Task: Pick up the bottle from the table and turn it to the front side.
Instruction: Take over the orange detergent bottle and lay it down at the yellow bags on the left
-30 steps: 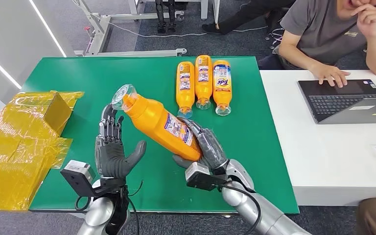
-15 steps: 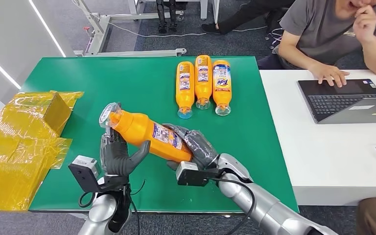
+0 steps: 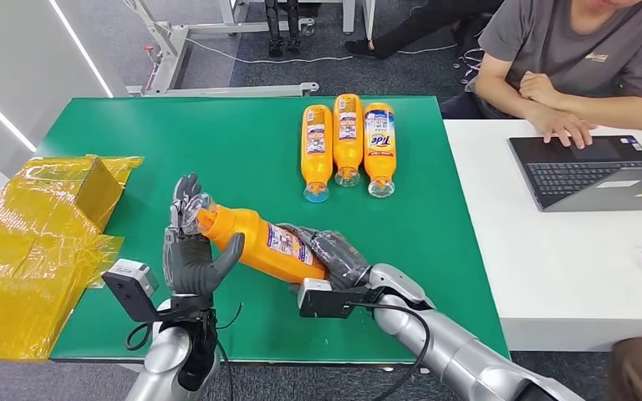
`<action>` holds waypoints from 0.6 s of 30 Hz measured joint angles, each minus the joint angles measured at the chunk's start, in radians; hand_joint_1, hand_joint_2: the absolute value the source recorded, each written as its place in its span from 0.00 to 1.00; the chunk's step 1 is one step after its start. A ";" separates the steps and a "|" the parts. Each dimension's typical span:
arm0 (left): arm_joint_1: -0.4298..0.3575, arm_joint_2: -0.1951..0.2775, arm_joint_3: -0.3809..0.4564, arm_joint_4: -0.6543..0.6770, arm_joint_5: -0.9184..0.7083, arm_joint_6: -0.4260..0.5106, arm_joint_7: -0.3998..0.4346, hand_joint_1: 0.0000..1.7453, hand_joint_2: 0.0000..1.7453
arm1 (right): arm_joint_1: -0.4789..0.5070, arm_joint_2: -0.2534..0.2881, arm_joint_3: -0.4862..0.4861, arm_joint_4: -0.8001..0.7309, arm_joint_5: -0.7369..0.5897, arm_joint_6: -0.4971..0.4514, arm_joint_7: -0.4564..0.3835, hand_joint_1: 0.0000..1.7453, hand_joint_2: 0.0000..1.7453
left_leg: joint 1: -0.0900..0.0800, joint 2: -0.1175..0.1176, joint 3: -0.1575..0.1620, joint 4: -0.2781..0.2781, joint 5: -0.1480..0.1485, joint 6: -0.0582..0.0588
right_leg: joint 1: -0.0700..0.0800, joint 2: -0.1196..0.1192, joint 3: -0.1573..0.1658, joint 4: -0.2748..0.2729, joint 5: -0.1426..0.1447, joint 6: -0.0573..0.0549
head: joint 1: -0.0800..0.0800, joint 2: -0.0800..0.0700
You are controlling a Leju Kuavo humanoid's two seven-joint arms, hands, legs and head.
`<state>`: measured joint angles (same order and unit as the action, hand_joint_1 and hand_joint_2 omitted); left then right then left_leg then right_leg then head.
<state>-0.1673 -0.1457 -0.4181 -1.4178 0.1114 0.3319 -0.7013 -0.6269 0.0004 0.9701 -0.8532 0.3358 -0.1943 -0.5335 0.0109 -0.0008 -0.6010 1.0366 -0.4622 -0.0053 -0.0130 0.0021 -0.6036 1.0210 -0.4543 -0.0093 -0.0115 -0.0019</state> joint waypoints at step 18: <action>-0.083 0.001 -0.011 0.096 0.085 -0.063 -0.009 1.00 1.00 | 0.006 0.001 0.000 0.016 -0.025 -0.103 -0.047 1.00 1.00 | 0.000 0.000 0.000 0.000 0.000 0.000 | 0.000 0.000 0.000 0.000 0.000 0.000 | 0.000 0.000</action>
<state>-0.2502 -0.1452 -0.4293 -1.3213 0.1967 0.2686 -0.7103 -0.6214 0.0011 0.9701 -0.8372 0.3106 -0.2971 -0.5801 0.0110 -0.0013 -0.6012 1.0367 -0.4622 -0.0053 -0.0130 0.0019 -0.6035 1.0215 -0.4542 -0.0093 -0.0115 -0.0019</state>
